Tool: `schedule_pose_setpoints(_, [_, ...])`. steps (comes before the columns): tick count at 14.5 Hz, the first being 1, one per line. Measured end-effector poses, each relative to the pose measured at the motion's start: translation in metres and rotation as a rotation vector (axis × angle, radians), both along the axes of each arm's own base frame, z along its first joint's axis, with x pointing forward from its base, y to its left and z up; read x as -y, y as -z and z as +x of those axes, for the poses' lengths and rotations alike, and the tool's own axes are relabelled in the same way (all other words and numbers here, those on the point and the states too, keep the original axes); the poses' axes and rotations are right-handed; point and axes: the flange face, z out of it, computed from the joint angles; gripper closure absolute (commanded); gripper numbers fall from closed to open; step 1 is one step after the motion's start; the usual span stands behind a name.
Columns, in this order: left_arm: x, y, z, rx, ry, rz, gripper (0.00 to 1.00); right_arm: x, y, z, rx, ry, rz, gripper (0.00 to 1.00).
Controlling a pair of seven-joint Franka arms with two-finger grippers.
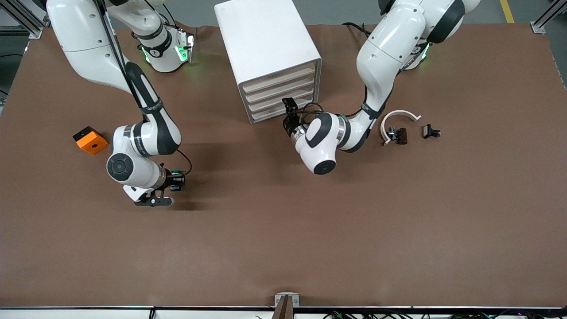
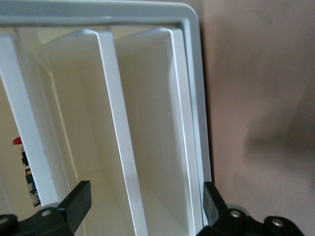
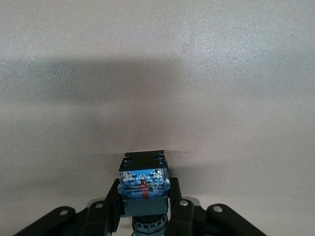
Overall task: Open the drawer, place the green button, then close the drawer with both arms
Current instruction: 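Grip the drawer front with the left gripper and pull the drawer open, then carry the button with the right gripper toward the open drawer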
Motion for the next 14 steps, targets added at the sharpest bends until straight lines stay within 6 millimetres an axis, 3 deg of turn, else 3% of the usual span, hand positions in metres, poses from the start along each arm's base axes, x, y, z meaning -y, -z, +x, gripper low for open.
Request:
schedule_pose_setpoints(3, [-0.002,0.008,-0.002,-0.041,-0.023,0.030,0.28,0.000,0.000,0.000,0.000,0.000,0.000,0.82])
schedule_pose_setpoints(9, [0.006,0.008,-0.008,-0.062,-0.027,0.018,0.31,-0.006,-0.005,0.003,0.011,-0.009,0.003,0.81])
schedule_pose_setpoints(13, [0.023,0.007,-0.026,-0.072,-0.001,0.010,0.57,-0.018,-0.020,0.005,0.029,-0.026,0.008,0.81])
schedule_pose_setpoints(14, [0.025,0.007,-0.028,-0.072,0.002,0.010,0.58,-0.020,-0.024,0.007,0.030,-0.029,0.009,0.81])
